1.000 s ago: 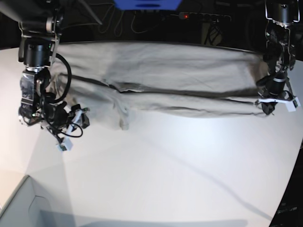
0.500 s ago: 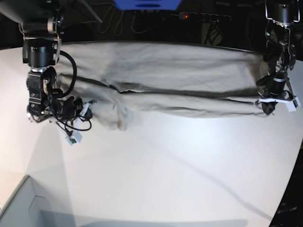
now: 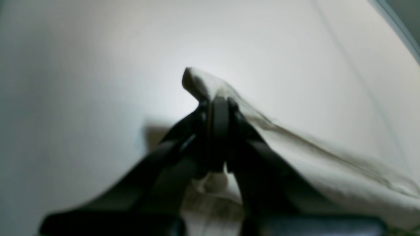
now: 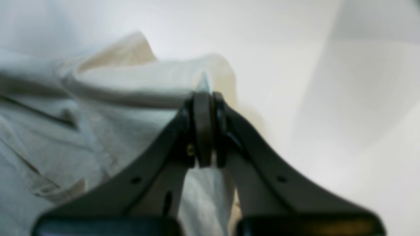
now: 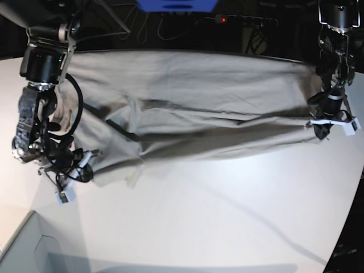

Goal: Layout the t-shirt on the table in an organized manner, then fold the t-shirt properly
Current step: 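Lift the hem with both grippers and fold it toward the collar, then lay the folded hem down near the collar edge with both grippers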

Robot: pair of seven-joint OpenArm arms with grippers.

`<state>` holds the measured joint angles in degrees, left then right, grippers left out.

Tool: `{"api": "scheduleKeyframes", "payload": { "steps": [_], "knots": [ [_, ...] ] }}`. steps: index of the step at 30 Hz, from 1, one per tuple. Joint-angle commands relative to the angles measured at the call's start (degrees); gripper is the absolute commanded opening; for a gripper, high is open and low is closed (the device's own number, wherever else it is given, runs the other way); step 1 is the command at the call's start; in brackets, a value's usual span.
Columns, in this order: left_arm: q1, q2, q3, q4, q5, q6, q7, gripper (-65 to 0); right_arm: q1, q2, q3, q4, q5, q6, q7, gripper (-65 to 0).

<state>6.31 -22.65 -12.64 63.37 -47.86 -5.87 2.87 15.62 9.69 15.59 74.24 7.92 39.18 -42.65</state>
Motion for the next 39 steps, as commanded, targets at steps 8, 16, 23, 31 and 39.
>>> {"api": "scheduleKeyframes", "payload": {
  "steps": [8,16,23,31,39],
  "knots": [
    [-4.9,-1.0,-0.1,2.4,0.3,-0.4,-1.5,-65.0,-1.9,0.0,3.3,11.5,0.6,0.8,0.9,-65.0],
    [-9.6,-0.9,1.6,2.2,0.3,-0.4,1.8,-65.0,-10.2,-2.2,2.9,20.3,0.8,0.8,6.2,-65.0],
    [-9.6,-0.9,1.4,2.3,0.0,-0.5,2.2,-65.0,-19.4,-3.6,3.3,24.4,0.8,0.8,15.7,-65.0],
    [-8.9,-0.9,1.3,2.3,0.0,-0.6,2.1,-65.0,-25.6,-3.7,3.2,24.9,0.9,0.8,23.4,-65.0],
    [-5.3,0.2,1.3,2.1,-0.2,-0.6,2.0,-65.0,-33.4,-4.9,3.0,24.4,0.9,0.8,30.5,-65.0]
  ]
}}
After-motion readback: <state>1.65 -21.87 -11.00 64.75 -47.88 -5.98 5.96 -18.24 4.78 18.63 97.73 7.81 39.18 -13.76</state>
